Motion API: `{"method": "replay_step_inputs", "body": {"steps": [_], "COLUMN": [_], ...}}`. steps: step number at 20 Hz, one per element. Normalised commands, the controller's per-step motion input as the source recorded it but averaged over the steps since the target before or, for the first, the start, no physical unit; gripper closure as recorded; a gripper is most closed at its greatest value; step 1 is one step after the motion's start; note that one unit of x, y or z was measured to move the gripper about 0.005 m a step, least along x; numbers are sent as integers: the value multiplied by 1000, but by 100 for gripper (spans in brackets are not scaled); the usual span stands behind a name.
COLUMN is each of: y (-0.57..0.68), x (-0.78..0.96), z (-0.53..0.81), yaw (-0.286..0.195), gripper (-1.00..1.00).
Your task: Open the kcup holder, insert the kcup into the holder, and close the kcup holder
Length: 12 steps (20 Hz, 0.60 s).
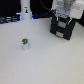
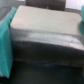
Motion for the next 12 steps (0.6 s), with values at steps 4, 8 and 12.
{"method": "replay_step_inputs", "body": {"steps": [4,8,12], "y": [-191,-274,-259], "x": [784,822,844], "z": [376,239,106], "yaw": [-106,-97,-86], "gripper": [100,100,100]}}
